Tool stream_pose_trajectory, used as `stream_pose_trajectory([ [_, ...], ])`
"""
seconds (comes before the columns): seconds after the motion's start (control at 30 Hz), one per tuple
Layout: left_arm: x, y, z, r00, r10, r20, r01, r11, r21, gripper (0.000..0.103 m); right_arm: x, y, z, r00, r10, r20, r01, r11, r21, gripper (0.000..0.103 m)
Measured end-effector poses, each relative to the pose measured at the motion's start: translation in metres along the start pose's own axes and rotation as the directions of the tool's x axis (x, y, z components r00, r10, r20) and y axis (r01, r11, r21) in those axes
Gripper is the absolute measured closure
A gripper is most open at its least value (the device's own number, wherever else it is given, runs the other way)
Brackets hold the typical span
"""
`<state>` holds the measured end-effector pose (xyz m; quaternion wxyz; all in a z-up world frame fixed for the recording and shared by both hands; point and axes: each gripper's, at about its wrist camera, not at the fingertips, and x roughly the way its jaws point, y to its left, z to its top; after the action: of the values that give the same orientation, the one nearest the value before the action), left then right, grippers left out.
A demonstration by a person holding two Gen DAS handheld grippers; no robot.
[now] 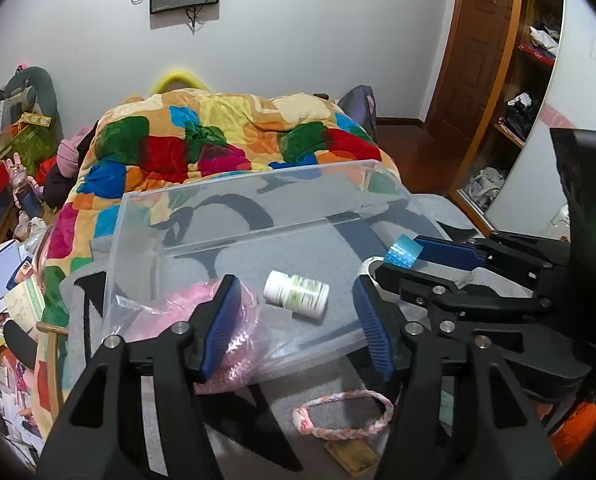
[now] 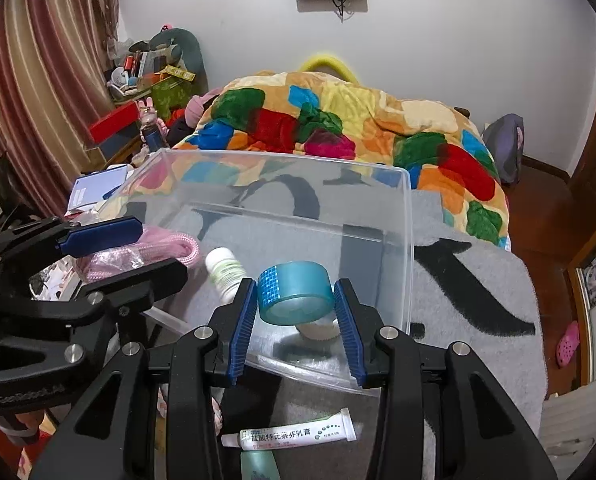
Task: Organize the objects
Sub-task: 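Lower the pill bottle into the box with the left gripper while the right releases the blue tape inside, then grasp the wooden tag with the left gripper while the right grasps the mint-green bottle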
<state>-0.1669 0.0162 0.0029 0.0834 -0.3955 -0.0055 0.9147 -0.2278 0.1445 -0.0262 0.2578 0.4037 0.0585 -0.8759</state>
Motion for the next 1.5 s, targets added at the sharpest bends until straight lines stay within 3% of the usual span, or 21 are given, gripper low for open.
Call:
stream_pose_trajectory([
  [0.23,-0.031,-0.001,-0.005,0.999,-0.034,0.042,0.034,0.999,-0.003,0.043,-0.021,0.005,-0.001,1.0,0.006,0.024,-0.006,1.0,-0.024,0.063],
  [0.37,-0.053,-0.002,-0.014,0.997,-0.021,0.077,0.021,1.0,0.002,0.029,-0.042,0.003,-0.008,0.998,0.015,0.054,-0.014,1.0,-0.024,0.058],
  [0.47,-0.062,-0.003,-0.026,0.997,-0.012,0.079,0.011,1.0,0.013,0.028,-0.056,0.001,-0.018,0.997,0.016,0.069,-0.014,1.0,-0.024,0.055],
  [0.7,-0.05,-0.007,-0.059,1.0,-0.008,-0.004,0.008,1.0,0.001,0.028,-0.071,0.002,-0.053,0.999,-0.006,0.048,0.008,0.999,-0.038,0.054],
  [1.03,-0.007,-0.031,-0.1,0.991,-0.044,-0.128,0.041,0.999,-0.026,0.028,-0.045,0.011,-0.104,0.997,0.024,-0.079,-0.027,0.999,-0.025,0.054],
  [1.17,0.001,-0.038,-0.11,0.991,-0.023,-0.135,0.022,1.0,-0.009,0.044,-0.034,0.013,-0.116,0.994,0.027,-0.11,-0.03,0.999,-0.021,0.055],
  [1.2,0.0,-0.039,-0.111,0.993,-0.013,-0.116,0.013,1.0,0.002,0.046,-0.033,0.013,-0.118,0.993,0.027,-0.112,-0.029,0.999,-0.021,0.059],
  [1.27,-0.001,-0.039,-0.113,0.995,-0.006,-0.104,0.007,1.0,0.015,0.062,-0.03,0.015,-0.122,0.994,0.015,-0.112,-0.019,0.999,-0.031,0.065],
  [1.33,-0.003,-0.035,-0.115,0.995,-0.018,-0.097,0.02,1.0,0.015,0.072,-0.032,0.016,-0.125,0.996,-0.001,-0.094,-0.003,0.999,-0.049,0.076],
  [1.37,-0.005,-0.033,-0.116,0.995,-0.026,-0.096,0.027,1.0,0.013,0.076,-0.033,0.016,-0.125,0.996,0.006,-0.094,-0.011,0.999,-0.046,0.08],
  [1.5,-0.014,-0.024,-0.122,0.995,-0.034,-0.09,0.034,0.999,0.0,0.08,-0.038,0.013,-0.127,0.996,0.014,-0.084,-0.016,1.0,-0.023,0.08],
])
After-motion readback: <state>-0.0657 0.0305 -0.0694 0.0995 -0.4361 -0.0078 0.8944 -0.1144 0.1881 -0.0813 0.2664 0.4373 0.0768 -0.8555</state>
